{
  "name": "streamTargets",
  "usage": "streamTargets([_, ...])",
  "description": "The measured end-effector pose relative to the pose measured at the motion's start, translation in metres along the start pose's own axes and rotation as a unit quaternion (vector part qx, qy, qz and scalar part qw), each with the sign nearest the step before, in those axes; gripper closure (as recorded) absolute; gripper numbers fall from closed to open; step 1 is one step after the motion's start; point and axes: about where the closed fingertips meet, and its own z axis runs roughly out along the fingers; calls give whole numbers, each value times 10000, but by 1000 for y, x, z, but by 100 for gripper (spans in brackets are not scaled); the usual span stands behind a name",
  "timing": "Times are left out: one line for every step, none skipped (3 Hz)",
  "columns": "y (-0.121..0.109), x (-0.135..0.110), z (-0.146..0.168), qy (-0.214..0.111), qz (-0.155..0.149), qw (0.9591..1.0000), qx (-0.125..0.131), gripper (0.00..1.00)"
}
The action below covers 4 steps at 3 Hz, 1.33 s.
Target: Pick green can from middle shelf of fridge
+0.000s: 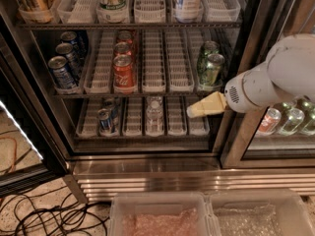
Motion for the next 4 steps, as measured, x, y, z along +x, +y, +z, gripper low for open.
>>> streamTargets([0, -6, 5, -168, 267, 9995, 50, 10])
streamTargets([0, -12, 7, -293, 401, 9987, 67, 16])
streamTargets([3, -17, 11, -372, 456, 9983, 30, 16])
streamTargets([1, -21, 13, -421, 466, 9980, 43, 16])
